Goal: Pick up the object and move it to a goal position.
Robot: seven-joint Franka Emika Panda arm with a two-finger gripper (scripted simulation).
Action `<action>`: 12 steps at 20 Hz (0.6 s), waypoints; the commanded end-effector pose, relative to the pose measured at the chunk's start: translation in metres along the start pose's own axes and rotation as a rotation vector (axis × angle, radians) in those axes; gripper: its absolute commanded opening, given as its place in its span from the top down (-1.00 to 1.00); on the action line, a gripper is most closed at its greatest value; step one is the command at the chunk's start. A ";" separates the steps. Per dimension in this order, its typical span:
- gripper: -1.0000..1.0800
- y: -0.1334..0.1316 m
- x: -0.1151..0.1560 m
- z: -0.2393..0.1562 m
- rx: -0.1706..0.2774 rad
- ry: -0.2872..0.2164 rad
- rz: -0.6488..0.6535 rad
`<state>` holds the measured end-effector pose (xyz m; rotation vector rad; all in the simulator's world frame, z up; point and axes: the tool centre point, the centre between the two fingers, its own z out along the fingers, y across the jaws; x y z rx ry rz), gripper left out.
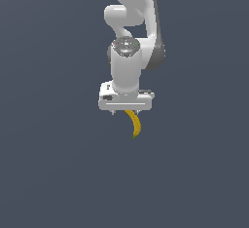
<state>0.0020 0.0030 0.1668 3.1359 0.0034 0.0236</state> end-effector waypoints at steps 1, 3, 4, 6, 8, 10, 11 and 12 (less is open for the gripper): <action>-0.92 0.000 0.000 0.000 0.000 0.000 0.000; -0.92 0.000 0.000 0.001 -0.001 -0.001 -0.001; -0.92 0.000 -0.001 0.002 -0.003 -0.002 -0.002; -0.92 0.000 -0.002 0.004 -0.007 -0.004 -0.006; -0.92 0.000 -0.004 0.007 -0.012 -0.007 -0.009; -0.92 0.000 -0.005 0.008 -0.015 -0.009 -0.010; -0.92 0.000 -0.005 0.008 -0.015 -0.009 -0.009; -0.92 0.000 -0.005 0.007 -0.015 -0.009 -0.009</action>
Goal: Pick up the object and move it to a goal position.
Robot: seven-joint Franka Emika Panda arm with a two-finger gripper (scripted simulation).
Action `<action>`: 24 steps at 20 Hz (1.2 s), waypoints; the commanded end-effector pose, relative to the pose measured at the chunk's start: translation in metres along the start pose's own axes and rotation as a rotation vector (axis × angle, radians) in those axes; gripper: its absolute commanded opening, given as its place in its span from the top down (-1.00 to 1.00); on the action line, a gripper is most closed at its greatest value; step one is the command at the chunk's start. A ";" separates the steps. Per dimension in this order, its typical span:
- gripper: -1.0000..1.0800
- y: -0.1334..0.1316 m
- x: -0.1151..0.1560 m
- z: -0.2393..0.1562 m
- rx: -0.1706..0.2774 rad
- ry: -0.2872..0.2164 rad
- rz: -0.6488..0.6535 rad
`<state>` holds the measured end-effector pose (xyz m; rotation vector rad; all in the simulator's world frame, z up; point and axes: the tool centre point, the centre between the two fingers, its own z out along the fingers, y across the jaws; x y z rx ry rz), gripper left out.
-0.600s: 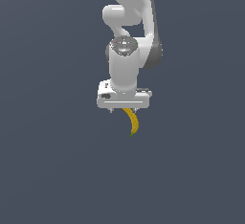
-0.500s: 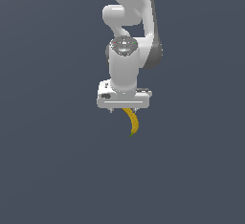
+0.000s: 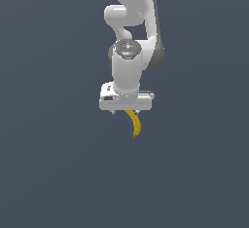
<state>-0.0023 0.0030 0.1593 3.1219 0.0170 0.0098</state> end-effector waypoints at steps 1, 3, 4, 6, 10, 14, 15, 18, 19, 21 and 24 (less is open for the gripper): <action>-0.92 0.000 0.000 0.000 -0.001 0.000 0.000; -0.92 -0.001 -0.001 0.002 0.000 0.000 -0.004; -0.92 -0.002 -0.001 0.003 0.000 0.000 -0.008; -0.92 -0.004 -0.003 0.009 0.001 0.000 -0.019; -0.92 -0.012 -0.010 0.025 0.004 -0.001 -0.055; -0.92 -0.024 -0.021 0.048 0.009 -0.002 -0.110; -0.92 -0.027 -0.024 0.055 0.011 -0.003 -0.125; -0.92 -0.035 -0.033 0.070 0.015 -0.003 -0.162; -0.92 -0.037 -0.036 0.074 0.016 -0.003 -0.172; -0.92 -0.040 -0.040 0.081 0.018 -0.004 -0.189; -0.92 -0.044 -0.044 0.087 0.020 -0.004 -0.204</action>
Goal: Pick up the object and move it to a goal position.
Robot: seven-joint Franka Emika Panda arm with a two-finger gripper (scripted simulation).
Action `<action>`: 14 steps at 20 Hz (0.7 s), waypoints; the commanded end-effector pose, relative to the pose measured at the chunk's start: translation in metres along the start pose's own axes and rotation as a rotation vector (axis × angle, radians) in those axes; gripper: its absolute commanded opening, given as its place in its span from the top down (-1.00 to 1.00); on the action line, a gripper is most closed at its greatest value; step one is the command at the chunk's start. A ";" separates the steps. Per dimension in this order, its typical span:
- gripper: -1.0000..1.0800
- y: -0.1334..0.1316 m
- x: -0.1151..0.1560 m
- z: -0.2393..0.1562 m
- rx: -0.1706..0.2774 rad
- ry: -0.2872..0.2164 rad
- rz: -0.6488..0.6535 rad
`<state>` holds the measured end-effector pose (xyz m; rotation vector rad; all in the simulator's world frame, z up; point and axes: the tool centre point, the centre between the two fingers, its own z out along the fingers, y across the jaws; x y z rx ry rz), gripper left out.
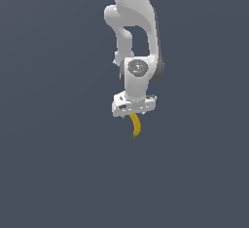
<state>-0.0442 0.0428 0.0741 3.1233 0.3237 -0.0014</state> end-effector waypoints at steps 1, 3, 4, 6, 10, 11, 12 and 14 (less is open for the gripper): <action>-0.92 -0.003 -0.002 0.004 0.001 0.001 -0.012; -0.92 -0.003 -0.003 0.005 0.001 0.001 -0.014; -0.92 -0.003 -0.002 0.004 0.001 0.000 -0.011; -0.92 -0.003 -0.002 0.006 0.001 0.000 -0.011; -0.92 -0.003 -0.003 0.016 0.001 0.000 -0.012; -0.92 -0.003 -0.003 0.021 0.001 0.000 -0.012; -0.92 -0.003 -0.003 0.026 0.001 0.000 -0.012; -0.92 -0.003 -0.004 0.037 0.001 0.001 -0.013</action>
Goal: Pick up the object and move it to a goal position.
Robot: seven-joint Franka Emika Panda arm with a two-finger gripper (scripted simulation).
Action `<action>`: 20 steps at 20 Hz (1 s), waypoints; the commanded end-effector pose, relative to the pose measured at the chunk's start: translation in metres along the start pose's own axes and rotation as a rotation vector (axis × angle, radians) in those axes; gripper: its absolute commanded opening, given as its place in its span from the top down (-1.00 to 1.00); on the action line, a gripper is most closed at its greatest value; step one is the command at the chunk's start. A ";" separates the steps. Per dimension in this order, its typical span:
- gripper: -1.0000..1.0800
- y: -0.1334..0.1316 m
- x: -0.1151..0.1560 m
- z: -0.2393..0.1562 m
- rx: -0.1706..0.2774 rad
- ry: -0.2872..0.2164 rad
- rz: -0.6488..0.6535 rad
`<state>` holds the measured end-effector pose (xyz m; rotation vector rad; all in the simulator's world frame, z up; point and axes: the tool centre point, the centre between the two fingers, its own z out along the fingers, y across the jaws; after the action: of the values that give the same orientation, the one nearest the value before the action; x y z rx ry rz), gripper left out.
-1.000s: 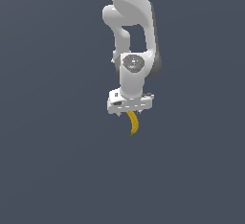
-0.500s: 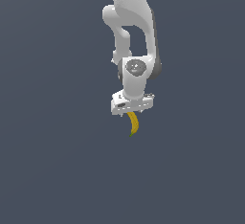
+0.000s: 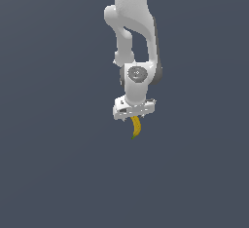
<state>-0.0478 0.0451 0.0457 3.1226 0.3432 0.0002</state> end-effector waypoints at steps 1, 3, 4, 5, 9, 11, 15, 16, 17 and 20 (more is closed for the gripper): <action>-0.92 0.000 -0.001 0.013 0.000 0.000 -0.001; -0.92 0.000 -0.001 0.020 0.000 0.000 -0.001; -0.92 0.000 -0.001 0.023 0.000 0.000 -0.002; -0.92 0.000 0.000 0.025 0.000 0.000 -0.002; 1.00 0.000 0.000 0.027 0.000 0.000 -0.002; 1.00 0.000 0.000 0.027 0.000 0.000 -0.002; 1.00 0.000 0.000 0.027 0.000 0.000 -0.002; 1.00 0.000 0.000 0.027 0.000 0.000 -0.002; 1.00 0.000 0.000 0.027 0.000 0.000 -0.002; 1.00 -0.002 0.000 0.026 0.001 0.000 -0.004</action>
<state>-0.0482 0.0473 0.0197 3.1226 0.3512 0.0002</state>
